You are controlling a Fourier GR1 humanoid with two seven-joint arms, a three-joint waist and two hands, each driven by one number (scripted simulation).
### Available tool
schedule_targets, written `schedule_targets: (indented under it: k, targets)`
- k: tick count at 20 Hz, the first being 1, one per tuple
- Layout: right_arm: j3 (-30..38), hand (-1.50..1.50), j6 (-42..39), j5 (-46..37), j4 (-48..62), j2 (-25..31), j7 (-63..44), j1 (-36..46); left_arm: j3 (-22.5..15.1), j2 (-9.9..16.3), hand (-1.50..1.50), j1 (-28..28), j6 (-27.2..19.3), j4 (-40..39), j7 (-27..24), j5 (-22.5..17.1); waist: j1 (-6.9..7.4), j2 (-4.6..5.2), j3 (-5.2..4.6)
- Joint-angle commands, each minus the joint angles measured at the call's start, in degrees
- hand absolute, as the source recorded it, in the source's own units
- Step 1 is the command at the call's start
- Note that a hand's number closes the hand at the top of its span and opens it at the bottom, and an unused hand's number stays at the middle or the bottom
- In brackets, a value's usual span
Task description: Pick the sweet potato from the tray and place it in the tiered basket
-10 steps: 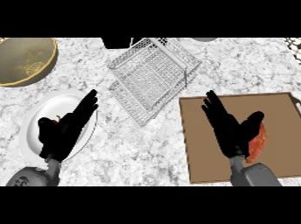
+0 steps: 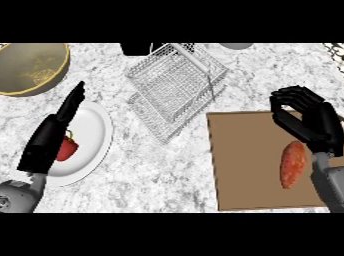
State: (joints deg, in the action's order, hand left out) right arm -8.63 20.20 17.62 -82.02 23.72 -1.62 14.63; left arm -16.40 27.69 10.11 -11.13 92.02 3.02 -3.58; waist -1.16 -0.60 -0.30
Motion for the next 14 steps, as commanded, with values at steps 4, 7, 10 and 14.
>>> schedule_targets:
  k: [4, 7, 10, 14]
  targets:
    - [4.5, -1.50, 10.5, -5.8, -5.9, 0.0, -1.1, -2.7, -0.4, -2.2, 0.00, -1.8, -2.2, -0.1, -4.8, 7.0, 0.86, 0.49, 0.28]
    - [0.2, -1.50, 6.8, -7.7, -17.3, 7.4, -12.6, -7.9, -0.7, -1.6, 0.00, -5.1, -3.1, 4.2, -3.8, 7.7, 0.48, 0.20, 0.22]
    - [-2.6, -1.50, -1.0, -8.6, -13.6, 17.8, -25.4, -5.1, 0.6, 0.1, 0.00, -4.5, -1.1, 2.0, -5.9, 5.9, 0.57, 0.16, -0.08]
    - [-6.4, -1.50, -9.7, -12.1, -14.7, 29.8, -37.7, -5.7, 0.1, 0.1, 0.00, -4.3, -1.2, 3.1, -5.1, 6.5, 0.58, 0.05, -0.36]
